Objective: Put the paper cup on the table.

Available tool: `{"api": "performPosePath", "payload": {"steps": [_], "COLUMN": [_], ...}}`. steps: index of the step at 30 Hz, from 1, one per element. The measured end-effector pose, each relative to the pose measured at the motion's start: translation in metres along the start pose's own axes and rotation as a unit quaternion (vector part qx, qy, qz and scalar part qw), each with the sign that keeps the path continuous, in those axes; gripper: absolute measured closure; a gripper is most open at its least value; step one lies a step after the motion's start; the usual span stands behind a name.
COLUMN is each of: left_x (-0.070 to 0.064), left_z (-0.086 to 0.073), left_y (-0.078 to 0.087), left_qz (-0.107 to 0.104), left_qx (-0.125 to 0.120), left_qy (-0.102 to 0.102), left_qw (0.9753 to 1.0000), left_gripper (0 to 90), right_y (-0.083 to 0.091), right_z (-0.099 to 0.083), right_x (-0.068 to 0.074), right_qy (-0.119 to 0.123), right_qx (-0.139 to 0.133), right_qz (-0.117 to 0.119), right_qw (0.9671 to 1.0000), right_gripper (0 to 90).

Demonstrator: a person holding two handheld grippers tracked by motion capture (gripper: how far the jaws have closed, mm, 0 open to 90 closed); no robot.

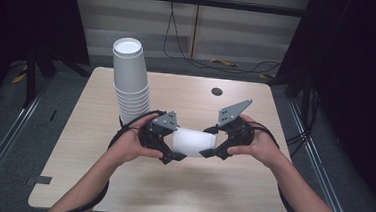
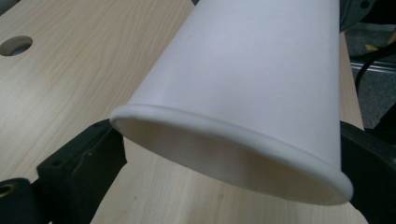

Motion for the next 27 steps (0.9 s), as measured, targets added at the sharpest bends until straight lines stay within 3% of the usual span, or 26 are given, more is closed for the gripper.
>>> {"api": "performPosePath", "payload": {"steps": [10, 27], "left_x": [-0.0007, 0.0025], "left_z": [0.0002, 0.0053], "left_y": [0.0013, 0.0091], "left_qz": [-0.003, -0.001], "left_qx": [0.004, 0.013], "left_qy": [-0.02, -0.012], "left_qw": [0.9998, 0.9998], "left_gripper": [7.1, 9.5], "right_y": [0.0008, 0.0012], "right_z": [0.0006, 0.0017], "right_x": [0.0009, -0.002], "right_qy": [0.002, -0.003], "right_qx": [-0.003, -0.03], "right_qz": [0.004, 0.006], "right_qw": [1.0, 0.9995], "right_gripper": [26.5, 25.6]}}
Point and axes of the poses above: each handheld gripper's, and its own axes: y roughly backward along the jaws, z roughly out of its top, x roughly to its left, the point moved 9 cm from there along -y, roughly forward along the jaws, and after that the axes turned 14 degrees about z, right-handed, at the moved point
